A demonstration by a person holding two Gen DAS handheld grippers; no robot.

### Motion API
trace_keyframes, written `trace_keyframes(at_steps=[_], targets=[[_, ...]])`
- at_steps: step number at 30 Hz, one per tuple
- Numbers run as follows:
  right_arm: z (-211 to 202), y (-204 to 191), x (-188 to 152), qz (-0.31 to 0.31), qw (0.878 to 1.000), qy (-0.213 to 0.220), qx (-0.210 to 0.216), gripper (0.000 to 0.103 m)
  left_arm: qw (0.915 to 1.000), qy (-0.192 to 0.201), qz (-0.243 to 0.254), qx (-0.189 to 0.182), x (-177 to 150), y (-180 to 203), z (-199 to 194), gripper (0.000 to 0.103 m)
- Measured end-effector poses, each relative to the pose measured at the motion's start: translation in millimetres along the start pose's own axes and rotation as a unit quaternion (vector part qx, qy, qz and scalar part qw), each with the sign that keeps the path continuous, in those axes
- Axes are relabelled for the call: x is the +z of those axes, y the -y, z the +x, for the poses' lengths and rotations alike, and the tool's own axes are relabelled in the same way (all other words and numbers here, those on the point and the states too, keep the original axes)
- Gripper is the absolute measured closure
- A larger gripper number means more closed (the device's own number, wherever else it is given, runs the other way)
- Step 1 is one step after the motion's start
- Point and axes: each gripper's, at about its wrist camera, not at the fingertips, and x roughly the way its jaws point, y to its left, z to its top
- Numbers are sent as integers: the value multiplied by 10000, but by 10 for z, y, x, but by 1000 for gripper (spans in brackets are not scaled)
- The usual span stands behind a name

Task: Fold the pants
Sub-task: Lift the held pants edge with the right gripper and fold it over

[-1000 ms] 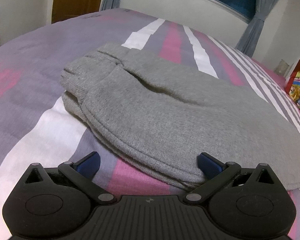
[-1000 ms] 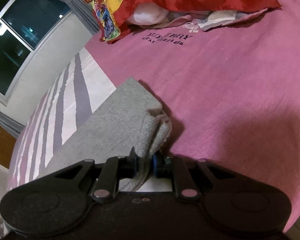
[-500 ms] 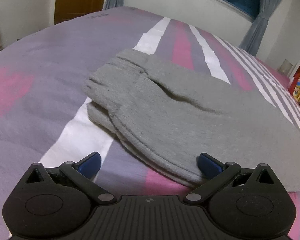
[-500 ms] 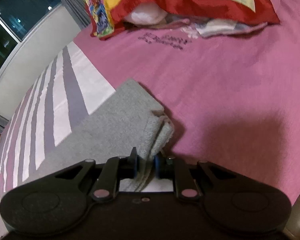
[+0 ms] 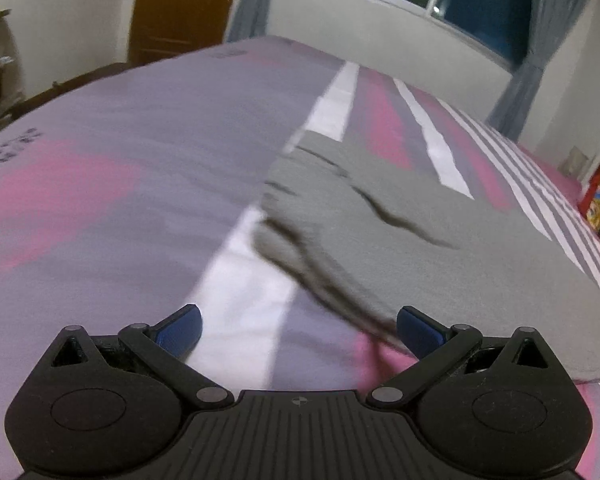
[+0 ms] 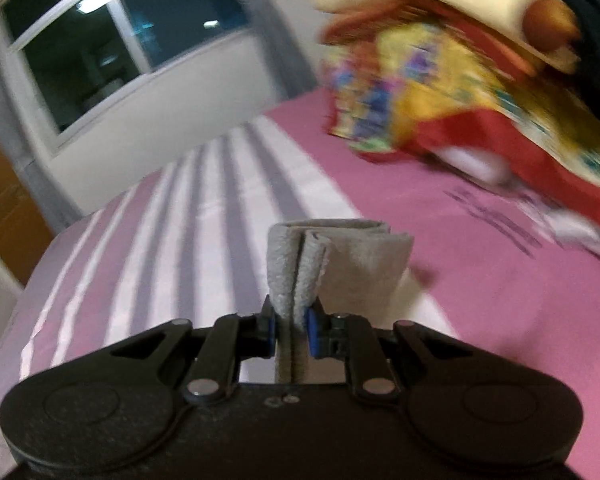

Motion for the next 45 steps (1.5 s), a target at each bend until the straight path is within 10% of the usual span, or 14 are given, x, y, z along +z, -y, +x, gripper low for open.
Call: trace_keyframes(at_steps=[9,14,28,34,40,45], targets=[[456,-1737,-470,-1618,9778,-341,1288,89,9987,146,-277,413,-250,-552,-402,0],[586,-2392,-1208,-2822,9368,-790,1913,89,9978,136,-416,506,-465,-740,-589,0],[205,-2715,-2344,-5244,8301,-599,1797,89,9959,-82,-715,554,-936,-780,-687,0],[275,-2794,-2534,-4989,8410,-853,1914,65,9969,-111,-609,479,-946,-633,-702,0],[10,-2870,-2569,-4397,8527,-725,2727,66,9991,54,-412,50,-789,-289,-736,0],[-279,-2512,-2269,-3788,8997,66,2170,64,9968,165,-80,-782,-406,366,-618,0]])
